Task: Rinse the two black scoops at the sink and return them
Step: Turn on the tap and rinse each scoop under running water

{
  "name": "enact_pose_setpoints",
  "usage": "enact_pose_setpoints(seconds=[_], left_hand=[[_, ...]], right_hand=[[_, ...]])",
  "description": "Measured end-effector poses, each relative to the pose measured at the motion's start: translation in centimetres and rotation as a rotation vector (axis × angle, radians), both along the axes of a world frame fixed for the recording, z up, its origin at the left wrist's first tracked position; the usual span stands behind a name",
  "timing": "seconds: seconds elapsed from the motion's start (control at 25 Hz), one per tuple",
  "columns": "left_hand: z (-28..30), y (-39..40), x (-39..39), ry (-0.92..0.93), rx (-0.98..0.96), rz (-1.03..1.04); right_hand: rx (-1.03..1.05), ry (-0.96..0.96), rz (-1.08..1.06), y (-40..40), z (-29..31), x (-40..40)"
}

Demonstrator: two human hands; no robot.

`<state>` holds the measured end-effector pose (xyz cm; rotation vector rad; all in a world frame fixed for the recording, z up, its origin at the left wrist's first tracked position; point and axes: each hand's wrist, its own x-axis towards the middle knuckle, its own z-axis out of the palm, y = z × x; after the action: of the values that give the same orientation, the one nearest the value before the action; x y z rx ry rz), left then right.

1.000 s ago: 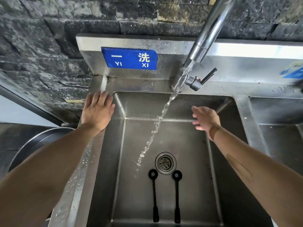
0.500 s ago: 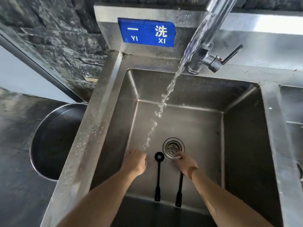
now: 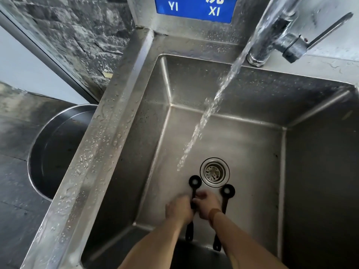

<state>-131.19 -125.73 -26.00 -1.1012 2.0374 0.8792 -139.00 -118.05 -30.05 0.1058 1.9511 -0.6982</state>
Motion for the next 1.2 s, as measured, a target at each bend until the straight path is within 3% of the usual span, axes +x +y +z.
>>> enact_pose_setpoints(seconds=[0.12, 0.48, 0.72, 1.0, 1.2], left_hand=[[-0.4, 0.5, -0.1, -0.010, -0.053, -0.046], [2.7, -0.8, -0.4, 0.132, 0.244, 0.187], [9.5, -3.0, -0.6, 0.295, 0.387, 0.313], [15.2, -5.1, 1.7, 0.364, 0.564, 0.434], [19.1, -5.3, 2.8, 0.502, 0.528, 0.450]], right_hand=[[-0.016, 0.022, -0.047, -0.2, -0.3, 0.6], [-0.090, -0.205, -0.212, -0.2, 3.3, -1.3], [-0.207, -0.118, -0.259, -1.7, 10.4, -4.4], [-0.370, -0.184, -0.302, -3.1, 17.7, -5.2], [-0.556, -0.286, -0.436, -4.7, 21.6, -5.7]])
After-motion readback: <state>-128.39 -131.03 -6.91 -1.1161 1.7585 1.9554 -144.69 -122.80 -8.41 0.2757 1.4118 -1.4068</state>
